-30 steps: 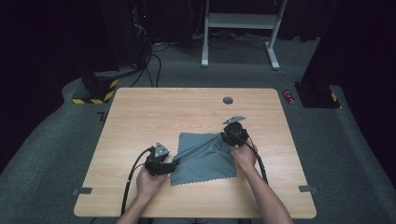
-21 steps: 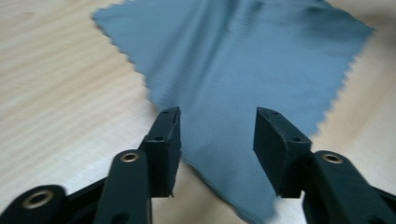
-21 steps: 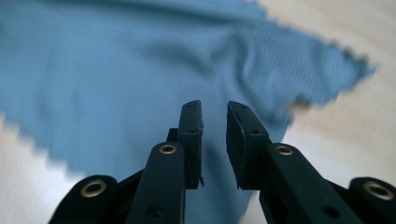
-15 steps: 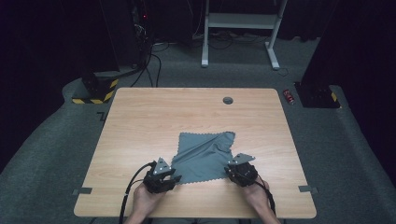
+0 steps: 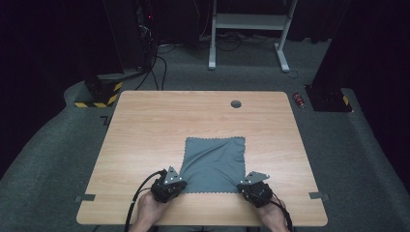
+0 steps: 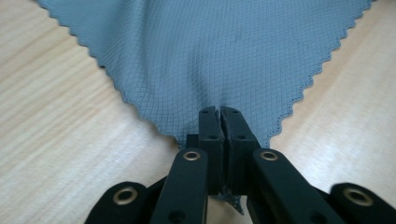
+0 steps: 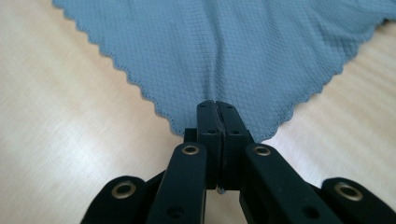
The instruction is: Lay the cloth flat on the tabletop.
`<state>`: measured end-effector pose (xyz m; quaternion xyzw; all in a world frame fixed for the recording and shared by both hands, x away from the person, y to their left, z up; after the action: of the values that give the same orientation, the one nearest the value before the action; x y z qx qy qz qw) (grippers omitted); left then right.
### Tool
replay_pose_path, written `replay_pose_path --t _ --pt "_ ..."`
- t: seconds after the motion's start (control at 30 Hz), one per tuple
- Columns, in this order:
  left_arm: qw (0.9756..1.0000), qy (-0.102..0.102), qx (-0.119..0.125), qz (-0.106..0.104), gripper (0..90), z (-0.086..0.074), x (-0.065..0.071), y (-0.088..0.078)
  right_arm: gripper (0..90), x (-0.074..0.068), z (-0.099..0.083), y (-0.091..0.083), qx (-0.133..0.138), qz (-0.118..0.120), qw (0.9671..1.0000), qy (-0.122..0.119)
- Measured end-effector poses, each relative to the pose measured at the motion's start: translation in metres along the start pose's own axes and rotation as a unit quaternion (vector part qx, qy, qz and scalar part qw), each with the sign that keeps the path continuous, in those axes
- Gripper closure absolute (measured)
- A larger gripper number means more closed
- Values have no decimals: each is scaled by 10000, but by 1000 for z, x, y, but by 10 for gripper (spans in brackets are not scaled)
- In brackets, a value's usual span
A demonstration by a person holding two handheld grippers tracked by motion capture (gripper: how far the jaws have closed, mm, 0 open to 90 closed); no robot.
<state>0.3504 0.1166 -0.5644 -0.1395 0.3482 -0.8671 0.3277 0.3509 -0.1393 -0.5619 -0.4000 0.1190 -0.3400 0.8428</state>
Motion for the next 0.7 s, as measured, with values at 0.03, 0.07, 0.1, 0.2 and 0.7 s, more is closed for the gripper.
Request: replay_pose_path --t 0.03,0.07,0.1,0.2,0.7 --pt "10000 -17 -34 -67 882 0 2 -1 888 -2 -2 -2 -17 11 10000 -21" --pt "9999 -1 -53 -93 882 -1 3 -1 888 -4 -3 -4 -41 26 10000 -54" --pt "9998 -29 -77 -182 882 -1 5 -3 888 -5 -4 -5 -80 32 9999 -60" --pt "9990 -217 21 -400 796 1 6 -5 866 -7 -5 -8 -118 64 9998 -144" --pt "9933 -807 221 802 562 60 -83 36 728 55 39 25 695 -353 9933 850"
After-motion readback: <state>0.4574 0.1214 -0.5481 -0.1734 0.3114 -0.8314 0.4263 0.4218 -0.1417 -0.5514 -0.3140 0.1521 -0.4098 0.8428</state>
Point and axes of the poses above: each handheld gripper's, and its own axes: y roughly forward along the jaws, z roughly out of its top, x roughly to its right, the point moved 7 cm from there along y, roughly forward along the jaws, and after that the axes turned 3 degrees about x, right-handed, at the moved point
